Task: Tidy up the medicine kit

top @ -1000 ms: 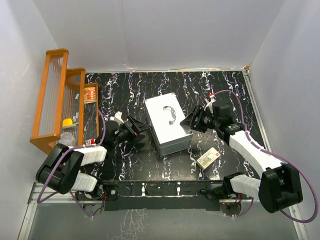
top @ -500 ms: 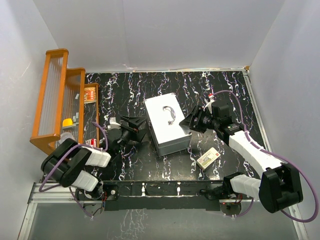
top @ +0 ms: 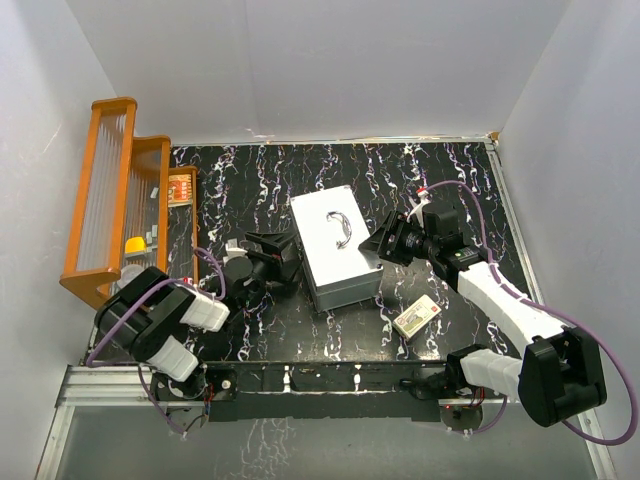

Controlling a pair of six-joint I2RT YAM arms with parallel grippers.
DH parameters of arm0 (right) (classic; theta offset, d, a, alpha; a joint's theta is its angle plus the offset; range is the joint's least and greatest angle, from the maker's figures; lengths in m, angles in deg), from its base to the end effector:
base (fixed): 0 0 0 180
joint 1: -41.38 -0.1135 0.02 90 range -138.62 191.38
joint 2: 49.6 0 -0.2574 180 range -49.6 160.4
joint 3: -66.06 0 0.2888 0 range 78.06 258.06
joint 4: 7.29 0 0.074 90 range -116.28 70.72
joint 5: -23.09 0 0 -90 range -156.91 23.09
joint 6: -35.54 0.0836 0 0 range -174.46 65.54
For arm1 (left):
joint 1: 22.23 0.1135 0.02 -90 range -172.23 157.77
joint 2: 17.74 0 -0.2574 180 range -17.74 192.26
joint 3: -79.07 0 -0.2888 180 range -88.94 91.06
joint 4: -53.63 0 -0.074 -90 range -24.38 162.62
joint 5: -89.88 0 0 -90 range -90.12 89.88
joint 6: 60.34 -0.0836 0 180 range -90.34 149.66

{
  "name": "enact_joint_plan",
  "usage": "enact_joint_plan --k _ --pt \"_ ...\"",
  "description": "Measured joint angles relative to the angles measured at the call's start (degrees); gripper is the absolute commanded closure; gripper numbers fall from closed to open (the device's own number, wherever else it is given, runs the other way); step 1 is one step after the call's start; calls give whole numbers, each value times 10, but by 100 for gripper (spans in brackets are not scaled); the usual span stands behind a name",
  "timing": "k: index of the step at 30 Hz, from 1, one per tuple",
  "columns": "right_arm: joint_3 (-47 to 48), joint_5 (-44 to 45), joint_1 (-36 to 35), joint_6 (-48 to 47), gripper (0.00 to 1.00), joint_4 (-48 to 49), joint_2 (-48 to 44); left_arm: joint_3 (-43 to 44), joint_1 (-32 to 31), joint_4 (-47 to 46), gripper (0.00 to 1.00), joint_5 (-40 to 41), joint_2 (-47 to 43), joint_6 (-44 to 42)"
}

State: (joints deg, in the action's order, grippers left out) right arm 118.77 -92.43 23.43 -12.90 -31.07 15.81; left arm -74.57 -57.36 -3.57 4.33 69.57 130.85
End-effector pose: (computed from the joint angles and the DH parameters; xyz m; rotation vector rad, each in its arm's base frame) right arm 0.2884 0.1313 0.1952 0.2163 2.3362 1.0416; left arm 0.2533 -0.1703 0.1079 -1.1253 1.6003 -1.6714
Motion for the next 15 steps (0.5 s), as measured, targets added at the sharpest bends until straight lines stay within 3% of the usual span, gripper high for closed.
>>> enact_joint_plan --k 9,15 --pt "0 13 0 -3 43 -2 -5 12 -20 -32 1 26 59 44" --pt "2 15 0 -15 36 -9 -5 12 -23 -45 1 32 61 51"
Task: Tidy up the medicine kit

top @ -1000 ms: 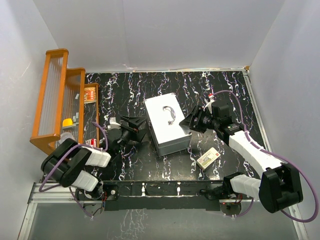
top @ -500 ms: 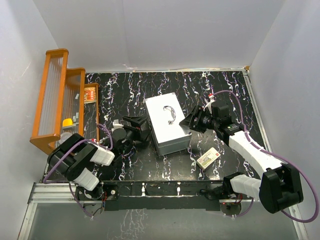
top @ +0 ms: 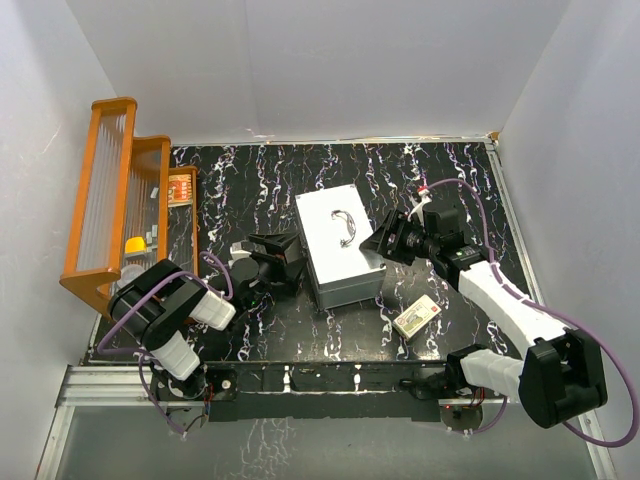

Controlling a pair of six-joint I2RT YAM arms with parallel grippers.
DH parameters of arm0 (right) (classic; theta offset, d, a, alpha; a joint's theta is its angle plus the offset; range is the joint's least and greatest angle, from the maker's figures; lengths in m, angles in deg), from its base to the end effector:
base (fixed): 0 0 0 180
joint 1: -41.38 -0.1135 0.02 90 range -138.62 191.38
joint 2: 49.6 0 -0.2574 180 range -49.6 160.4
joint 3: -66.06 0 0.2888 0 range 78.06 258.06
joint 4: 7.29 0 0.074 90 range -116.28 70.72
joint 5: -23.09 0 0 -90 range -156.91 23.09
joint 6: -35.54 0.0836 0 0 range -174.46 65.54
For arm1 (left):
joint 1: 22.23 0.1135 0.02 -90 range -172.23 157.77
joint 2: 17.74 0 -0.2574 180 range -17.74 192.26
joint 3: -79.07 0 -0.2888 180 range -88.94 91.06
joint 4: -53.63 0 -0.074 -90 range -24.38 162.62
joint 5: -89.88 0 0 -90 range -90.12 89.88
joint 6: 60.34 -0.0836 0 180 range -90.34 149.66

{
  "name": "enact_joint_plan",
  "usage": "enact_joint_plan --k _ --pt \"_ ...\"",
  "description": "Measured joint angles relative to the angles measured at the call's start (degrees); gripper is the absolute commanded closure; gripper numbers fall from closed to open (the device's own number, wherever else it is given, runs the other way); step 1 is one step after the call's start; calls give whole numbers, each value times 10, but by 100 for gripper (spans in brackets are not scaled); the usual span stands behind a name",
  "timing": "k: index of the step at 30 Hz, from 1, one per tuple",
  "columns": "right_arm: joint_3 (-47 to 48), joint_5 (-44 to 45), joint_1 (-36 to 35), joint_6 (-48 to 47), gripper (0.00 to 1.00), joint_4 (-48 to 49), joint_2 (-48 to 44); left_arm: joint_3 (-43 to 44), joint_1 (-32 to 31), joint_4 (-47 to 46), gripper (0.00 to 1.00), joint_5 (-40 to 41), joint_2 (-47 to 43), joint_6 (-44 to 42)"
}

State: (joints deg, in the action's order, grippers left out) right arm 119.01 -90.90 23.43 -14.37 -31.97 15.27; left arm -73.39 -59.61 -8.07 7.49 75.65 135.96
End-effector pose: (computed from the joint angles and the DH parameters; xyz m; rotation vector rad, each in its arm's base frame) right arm 0.2882 0.1291 0.1972 0.2027 2.3308 0.9998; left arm 0.2529 -0.1793 0.0956 -1.2220 1.5641 -1.7097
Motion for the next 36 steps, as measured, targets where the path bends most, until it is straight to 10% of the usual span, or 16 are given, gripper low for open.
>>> enact_joint_plan --k 36 --pt "79 5 -1 -59 38 -39 59 -13 -11 3 1 23 -138 -13"
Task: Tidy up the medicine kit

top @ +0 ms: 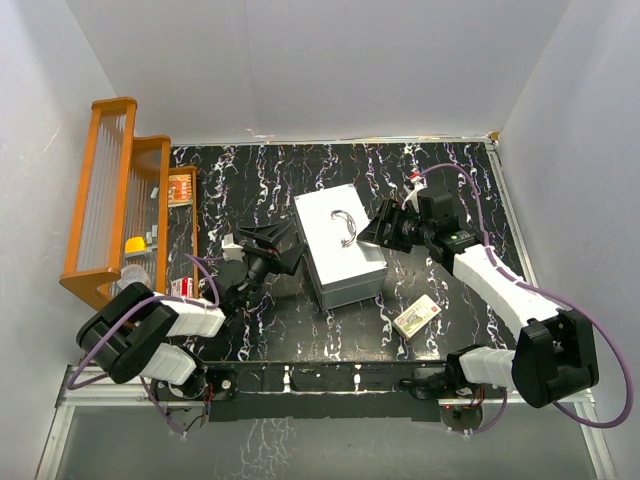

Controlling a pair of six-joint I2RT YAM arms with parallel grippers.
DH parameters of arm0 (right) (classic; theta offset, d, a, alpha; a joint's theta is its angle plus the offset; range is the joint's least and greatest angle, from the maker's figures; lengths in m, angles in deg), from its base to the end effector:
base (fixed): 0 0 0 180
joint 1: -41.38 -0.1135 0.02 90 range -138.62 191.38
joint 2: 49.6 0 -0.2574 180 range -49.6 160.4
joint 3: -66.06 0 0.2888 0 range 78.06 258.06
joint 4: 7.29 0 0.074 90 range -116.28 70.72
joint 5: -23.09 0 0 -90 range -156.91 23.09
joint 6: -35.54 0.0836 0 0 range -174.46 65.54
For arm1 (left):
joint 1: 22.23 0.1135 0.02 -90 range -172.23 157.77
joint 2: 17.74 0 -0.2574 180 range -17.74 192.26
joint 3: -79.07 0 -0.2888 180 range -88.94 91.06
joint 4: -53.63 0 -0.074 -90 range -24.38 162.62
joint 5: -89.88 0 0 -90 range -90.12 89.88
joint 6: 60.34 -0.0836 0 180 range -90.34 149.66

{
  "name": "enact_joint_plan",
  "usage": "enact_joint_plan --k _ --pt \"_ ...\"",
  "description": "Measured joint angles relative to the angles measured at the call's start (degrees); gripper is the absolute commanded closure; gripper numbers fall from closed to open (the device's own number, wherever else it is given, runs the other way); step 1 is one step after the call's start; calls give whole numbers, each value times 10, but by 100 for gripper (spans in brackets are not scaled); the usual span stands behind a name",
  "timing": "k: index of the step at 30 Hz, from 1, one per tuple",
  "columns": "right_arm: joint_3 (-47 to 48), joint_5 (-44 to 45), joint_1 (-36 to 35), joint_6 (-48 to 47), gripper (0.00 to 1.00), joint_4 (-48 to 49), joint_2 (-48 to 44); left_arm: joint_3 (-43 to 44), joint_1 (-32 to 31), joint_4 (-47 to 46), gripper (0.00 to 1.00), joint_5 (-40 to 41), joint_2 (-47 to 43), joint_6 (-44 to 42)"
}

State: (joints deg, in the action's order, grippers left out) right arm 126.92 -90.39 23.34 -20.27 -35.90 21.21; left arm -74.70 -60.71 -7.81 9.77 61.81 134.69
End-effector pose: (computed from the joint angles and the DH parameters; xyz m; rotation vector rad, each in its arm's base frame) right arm 0.3108 0.1362 0.2128 0.0968 2.3502 0.9330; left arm 0.2443 -0.1758 0.1571 -1.1012 1.3613 -1.8603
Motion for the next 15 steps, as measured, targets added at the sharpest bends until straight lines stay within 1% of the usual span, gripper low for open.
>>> enact_joint_plan --k 3,8,11,15 --pt "0 0 0 -2 38 0 3 1 1 -12 1 0 18 1" --pt "0 0 0 -5 38 0 9 1 0 -6 1 -1 12 -6" --pt "-4 0 -1 -7 38 1 9 1 0 24 1 -6 -16 -18" --pt "-7 -3 -1 -7 38 5 9 1 0 71 1 -10 -77 -42"
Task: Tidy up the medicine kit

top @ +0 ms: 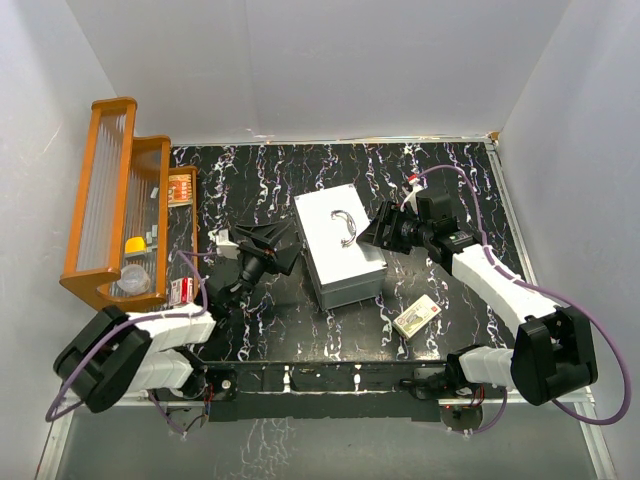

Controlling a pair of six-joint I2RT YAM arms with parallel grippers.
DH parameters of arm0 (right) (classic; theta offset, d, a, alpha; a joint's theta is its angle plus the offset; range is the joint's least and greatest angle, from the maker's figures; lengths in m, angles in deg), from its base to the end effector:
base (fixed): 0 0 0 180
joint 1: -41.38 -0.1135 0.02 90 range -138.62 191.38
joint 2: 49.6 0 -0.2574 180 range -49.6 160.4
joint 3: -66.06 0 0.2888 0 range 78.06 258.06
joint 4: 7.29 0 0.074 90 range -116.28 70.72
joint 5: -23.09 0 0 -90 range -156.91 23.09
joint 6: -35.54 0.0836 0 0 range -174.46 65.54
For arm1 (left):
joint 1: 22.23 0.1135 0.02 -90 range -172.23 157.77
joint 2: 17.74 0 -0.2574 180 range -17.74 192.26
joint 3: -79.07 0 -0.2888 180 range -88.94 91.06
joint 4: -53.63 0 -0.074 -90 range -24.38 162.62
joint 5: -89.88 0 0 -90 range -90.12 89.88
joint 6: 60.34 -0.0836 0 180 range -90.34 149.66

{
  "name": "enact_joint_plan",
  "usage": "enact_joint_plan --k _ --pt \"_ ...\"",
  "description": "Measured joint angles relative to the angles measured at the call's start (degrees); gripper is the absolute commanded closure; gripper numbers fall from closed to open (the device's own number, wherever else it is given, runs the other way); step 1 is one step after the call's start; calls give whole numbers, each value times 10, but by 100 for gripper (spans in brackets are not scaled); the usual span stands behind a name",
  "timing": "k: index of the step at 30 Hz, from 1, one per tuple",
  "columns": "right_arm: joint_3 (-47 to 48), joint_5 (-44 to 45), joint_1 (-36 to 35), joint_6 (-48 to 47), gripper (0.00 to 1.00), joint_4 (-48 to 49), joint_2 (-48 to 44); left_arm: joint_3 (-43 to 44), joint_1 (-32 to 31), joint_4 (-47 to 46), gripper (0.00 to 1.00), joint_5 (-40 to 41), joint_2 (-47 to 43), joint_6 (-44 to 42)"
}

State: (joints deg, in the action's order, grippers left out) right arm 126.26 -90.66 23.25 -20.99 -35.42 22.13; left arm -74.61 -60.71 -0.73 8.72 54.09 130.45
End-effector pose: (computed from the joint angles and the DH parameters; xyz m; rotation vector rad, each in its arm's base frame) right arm 0.3109 0.1372 0.2041 0.0838 2.3685 0.9289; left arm 0.2404 -0.1747 0.1761 -1.0182 1.3855 -1.8287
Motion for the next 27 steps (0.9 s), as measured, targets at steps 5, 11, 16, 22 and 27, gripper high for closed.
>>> enact_joint_plan --k 5,11,16,22,27 --pt "0 0 0 0 38 0 0 3 0 75 1 1 -67 -36" --pt "0 0 0 0 38 1 0 32 1 227 1 14 -150 -101" --pt "0 0 0 0 39 1 0 132 6 419 21 26 -181 -221" --pt "0 1 0 4 47 5 0 236 28 573 55 2 -121 -300" --pt "0 0 0 12 47 9 3 254 44 634 71 -30 -58 -336"
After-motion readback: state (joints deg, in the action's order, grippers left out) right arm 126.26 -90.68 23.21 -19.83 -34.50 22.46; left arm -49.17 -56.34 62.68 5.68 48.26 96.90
